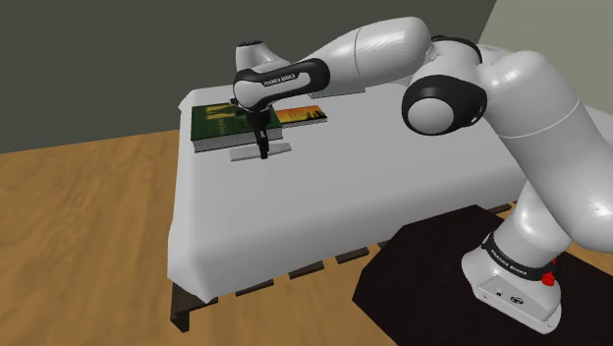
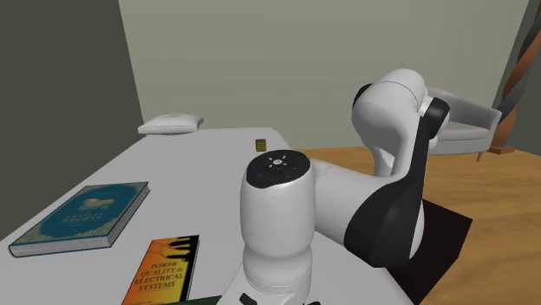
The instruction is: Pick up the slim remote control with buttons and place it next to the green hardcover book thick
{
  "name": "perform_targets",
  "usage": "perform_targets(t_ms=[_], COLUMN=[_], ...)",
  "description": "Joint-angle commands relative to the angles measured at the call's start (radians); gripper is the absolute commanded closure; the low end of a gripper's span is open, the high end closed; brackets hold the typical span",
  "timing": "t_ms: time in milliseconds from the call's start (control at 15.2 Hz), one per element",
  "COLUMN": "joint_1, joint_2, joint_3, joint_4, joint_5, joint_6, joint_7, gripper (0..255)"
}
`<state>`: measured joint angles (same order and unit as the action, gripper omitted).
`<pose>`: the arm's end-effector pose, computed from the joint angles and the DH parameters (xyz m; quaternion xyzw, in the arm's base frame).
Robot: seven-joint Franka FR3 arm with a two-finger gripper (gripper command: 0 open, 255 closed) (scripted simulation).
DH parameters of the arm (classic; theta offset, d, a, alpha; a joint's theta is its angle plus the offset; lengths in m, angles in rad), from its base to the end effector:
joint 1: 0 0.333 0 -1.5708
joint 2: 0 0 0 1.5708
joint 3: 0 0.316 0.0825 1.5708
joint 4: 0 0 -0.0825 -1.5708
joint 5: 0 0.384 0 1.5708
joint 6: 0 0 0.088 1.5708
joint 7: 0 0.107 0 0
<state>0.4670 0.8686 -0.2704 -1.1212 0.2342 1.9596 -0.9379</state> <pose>0.7309 0.2264 0.2969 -0.8427 -0.5384 -0.0005 0.0056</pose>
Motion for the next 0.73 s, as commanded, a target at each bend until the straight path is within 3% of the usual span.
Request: perform_targets(t_ms=[0, 330, 396, 660], joint_1=[0.002, 0.002, 0.002, 0.002], joint_2=[0.0, 0.0, 0.0, 0.001], joint_3=[0.0, 0.0, 0.0, 0.0], joint_4=[-0.006, -0.006, -0.006, -0.006], joint_5=[0.0, 0.0, 0.0, 0.0], joint_6=[0.008, 0.008, 0.007, 0.007], joint_7=[0.0, 0.001, 0.0, 0.001], gripper=[255, 255, 0, 0])
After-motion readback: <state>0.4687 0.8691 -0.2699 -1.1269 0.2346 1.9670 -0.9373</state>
